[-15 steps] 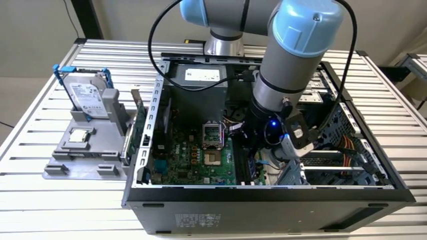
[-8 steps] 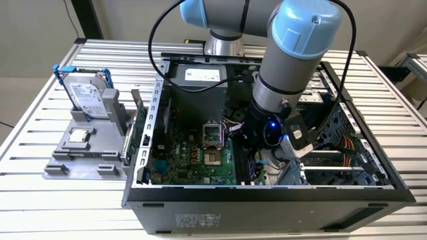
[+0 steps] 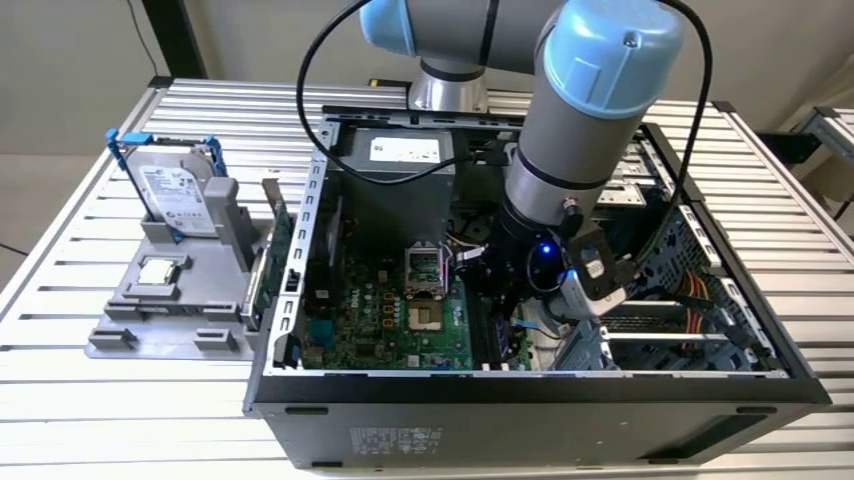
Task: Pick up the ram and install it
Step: 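Insert the ram into the slot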
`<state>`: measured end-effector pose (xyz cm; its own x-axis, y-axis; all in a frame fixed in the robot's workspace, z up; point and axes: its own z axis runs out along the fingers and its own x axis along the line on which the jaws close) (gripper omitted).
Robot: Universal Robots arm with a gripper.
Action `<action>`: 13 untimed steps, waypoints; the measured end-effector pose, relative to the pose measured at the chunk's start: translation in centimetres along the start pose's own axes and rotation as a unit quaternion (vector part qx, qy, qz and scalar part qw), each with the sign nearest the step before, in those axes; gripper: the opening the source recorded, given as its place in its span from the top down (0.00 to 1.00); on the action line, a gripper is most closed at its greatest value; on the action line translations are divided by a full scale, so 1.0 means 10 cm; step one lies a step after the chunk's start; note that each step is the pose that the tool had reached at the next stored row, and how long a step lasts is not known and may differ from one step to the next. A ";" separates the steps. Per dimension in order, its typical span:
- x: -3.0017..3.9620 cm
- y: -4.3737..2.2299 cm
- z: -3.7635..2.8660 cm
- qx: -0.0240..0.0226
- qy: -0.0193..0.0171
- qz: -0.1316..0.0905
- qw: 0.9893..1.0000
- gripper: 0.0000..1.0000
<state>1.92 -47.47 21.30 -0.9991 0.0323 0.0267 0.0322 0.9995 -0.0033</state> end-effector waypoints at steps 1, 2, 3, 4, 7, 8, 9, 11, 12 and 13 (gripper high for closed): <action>0.000 0.000 0.000 0.000 0.000 0.000 1.000 0.00; 0.000 -0.001 -0.005 0.000 0.000 0.000 1.000 0.00; 0.001 -0.001 -0.018 0.000 0.000 0.000 1.000 0.00; 0.001 0.000 -0.042 0.000 0.000 0.000 1.000 0.00; 0.005 0.000 -0.168 0.000 0.001 0.000 1.000 0.00; 0.006 -0.001 -0.212 0.000 0.001 0.000 1.000 0.00; 0.007 -0.001 -0.253 0.000 0.001 0.000 1.000 0.00; 0.009 -0.001 -0.332 0.000 0.002 0.000 1.000 0.00; 0.009 -0.002 -0.349 0.000 0.002 0.000 1.000 0.00; 0.010 -0.002 -0.351 0.000 0.002 0.000 1.000 0.00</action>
<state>1.92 -47.48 24.81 -0.9990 0.0323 0.0306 0.0323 0.9995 -0.0029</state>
